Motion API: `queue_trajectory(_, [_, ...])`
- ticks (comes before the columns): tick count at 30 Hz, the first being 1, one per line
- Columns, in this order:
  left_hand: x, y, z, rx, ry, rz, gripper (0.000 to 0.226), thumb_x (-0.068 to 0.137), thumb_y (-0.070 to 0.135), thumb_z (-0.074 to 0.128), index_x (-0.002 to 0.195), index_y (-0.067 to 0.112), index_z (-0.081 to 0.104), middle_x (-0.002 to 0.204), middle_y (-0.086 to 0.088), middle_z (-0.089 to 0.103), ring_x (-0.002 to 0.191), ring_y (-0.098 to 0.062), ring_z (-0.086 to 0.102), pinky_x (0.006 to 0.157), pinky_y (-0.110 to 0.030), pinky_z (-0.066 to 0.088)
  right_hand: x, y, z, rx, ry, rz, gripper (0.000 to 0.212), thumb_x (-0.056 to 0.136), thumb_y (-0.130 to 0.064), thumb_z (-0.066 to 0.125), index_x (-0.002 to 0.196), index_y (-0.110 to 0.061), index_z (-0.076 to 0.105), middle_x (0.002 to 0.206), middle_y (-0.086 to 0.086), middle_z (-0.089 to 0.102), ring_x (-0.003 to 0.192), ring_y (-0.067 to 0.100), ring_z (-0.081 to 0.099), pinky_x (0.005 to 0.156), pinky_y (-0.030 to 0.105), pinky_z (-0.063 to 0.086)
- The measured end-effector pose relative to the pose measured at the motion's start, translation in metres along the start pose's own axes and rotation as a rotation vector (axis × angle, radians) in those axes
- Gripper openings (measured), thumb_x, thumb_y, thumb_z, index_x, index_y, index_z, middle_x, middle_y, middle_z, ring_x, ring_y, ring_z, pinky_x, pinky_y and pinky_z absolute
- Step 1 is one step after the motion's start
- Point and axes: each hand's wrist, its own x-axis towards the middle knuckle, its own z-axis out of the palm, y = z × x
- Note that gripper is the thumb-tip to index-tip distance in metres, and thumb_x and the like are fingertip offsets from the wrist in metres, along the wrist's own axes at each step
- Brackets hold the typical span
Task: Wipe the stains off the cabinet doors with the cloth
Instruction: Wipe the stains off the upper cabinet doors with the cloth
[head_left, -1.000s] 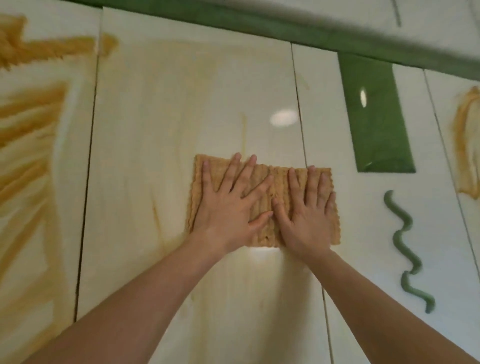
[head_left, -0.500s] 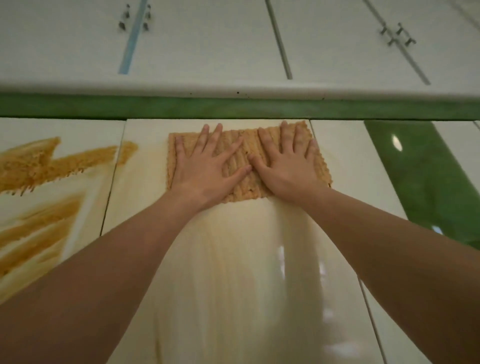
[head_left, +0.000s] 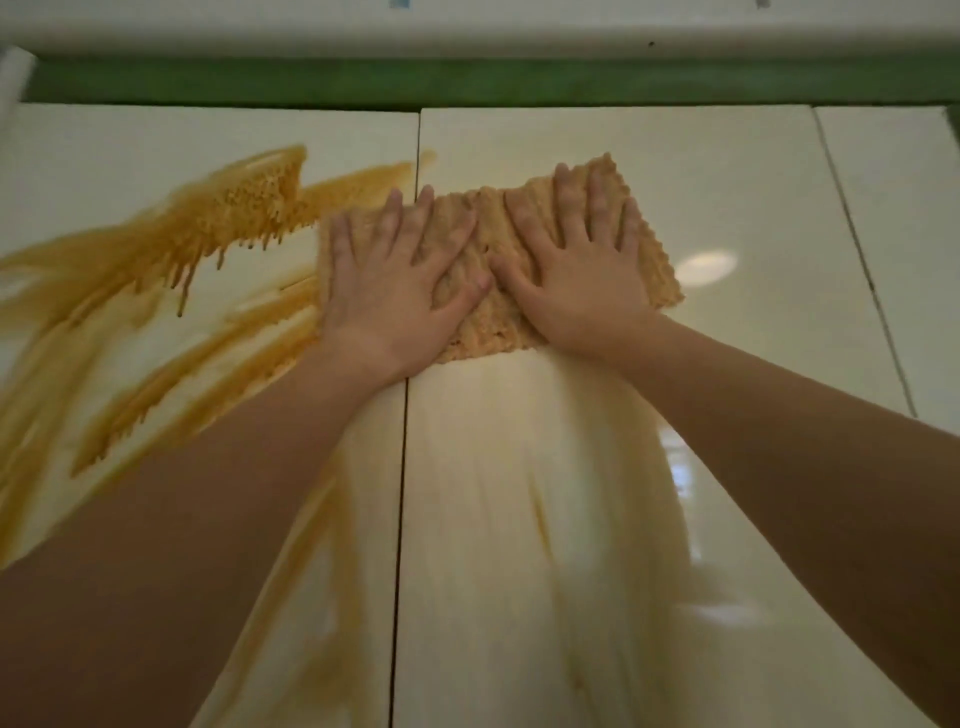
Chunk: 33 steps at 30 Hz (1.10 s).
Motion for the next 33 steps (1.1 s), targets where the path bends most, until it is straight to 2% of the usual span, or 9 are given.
queue_trajectory(5, [-0.047, -0.009, 0.004, 0.038, 0.001, 0.082, 0.071, 0.093, 0.077, -0.002, 0.157, 0.048, -0.011, 0.170, 0.002, -0.015, 0.156, -0.023, -0.017, 0.121, -0.064, -0.006, -0.059, -0.026, 0.012, -0.023, 0.040, -0.001, 0.070, 0.100, -0.066, 0.010, 0.164, -0.037, 0.006, 0.173, 0.005, -0.008, 0.158, 0.031, -0.012, 0.125, 0.060, -0.003])
queue_trajectory(8, [-0.087, -0.008, 0.007, 0.031, -0.014, 0.140, 0.071, 0.094, 0.074, -0.003, 0.159, 0.044, -0.008, 0.171, -0.001, -0.013, 0.157, -0.026, -0.014, 0.120, -0.066, -0.002, -0.099, -0.039, 0.017, -0.023, 0.024, -0.009, 0.069, 0.102, -0.062, 0.016, 0.164, -0.033, 0.010, 0.173, 0.007, -0.003, 0.159, 0.033, -0.007, 0.125, 0.061, 0.000])
queue_trajectory(15, [-0.189, 0.001, 0.016, 0.000, -0.094, 0.210, 0.070, 0.099, 0.070, 0.009, 0.161, 0.040, -0.002, 0.171, -0.006, -0.010, 0.157, -0.030, -0.010, 0.119, -0.069, 0.003, -0.209, -0.061, 0.032, -0.047, -0.002, 0.005, 0.068, 0.105, -0.057, 0.022, 0.165, -0.027, 0.013, 0.173, 0.010, 0.003, 0.159, 0.033, -0.002, 0.125, 0.061, 0.004])
queue_trajectory(23, [-0.374, 0.026, 0.032, -0.035, -0.215, 0.189, 0.070, 0.100, 0.065, 0.023, 0.162, 0.036, 0.009, 0.171, -0.007, -0.005, 0.157, -0.032, -0.005, 0.119, -0.070, 0.002, -0.381, -0.106, 0.049, 0.028, -0.043, -0.070, 0.066, 0.104, -0.049, 0.035, 0.163, -0.021, 0.023, 0.171, 0.014, 0.012, 0.158, 0.038, 0.004, 0.123, 0.064, 0.013])
queue_trajectory(28, [-0.478, 0.065, 0.044, -0.016, -0.274, 0.196, 0.072, 0.099, 0.064, 0.024, 0.162, 0.033, 0.008, 0.171, -0.011, 0.000, 0.157, -0.036, 0.001, 0.118, -0.072, 0.003, -0.486, -0.103, 0.064, 0.024, -0.070, -0.145, 0.066, 0.103, -0.048, 0.043, 0.162, -0.023, 0.028, 0.170, 0.011, 0.017, 0.158, 0.036, 0.013, 0.124, 0.063, 0.015])
queue_trajectory(33, [-0.533, 0.138, 0.054, -0.053, -0.326, 0.182, 0.073, 0.099, 0.064, 0.028, 0.162, 0.033, 0.007, 0.171, -0.012, -0.001, 0.157, -0.038, 0.001, 0.119, -0.071, 0.003, -0.559, -0.055, 0.063, 0.040, -0.068, -0.177, 0.063, 0.102, -0.044, 0.043, 0.159, -0.019, 0.033, 0.168, 0.011, 0.025, 0.156, 0.033, 0.021, 0.124, 0.060, 0.021])
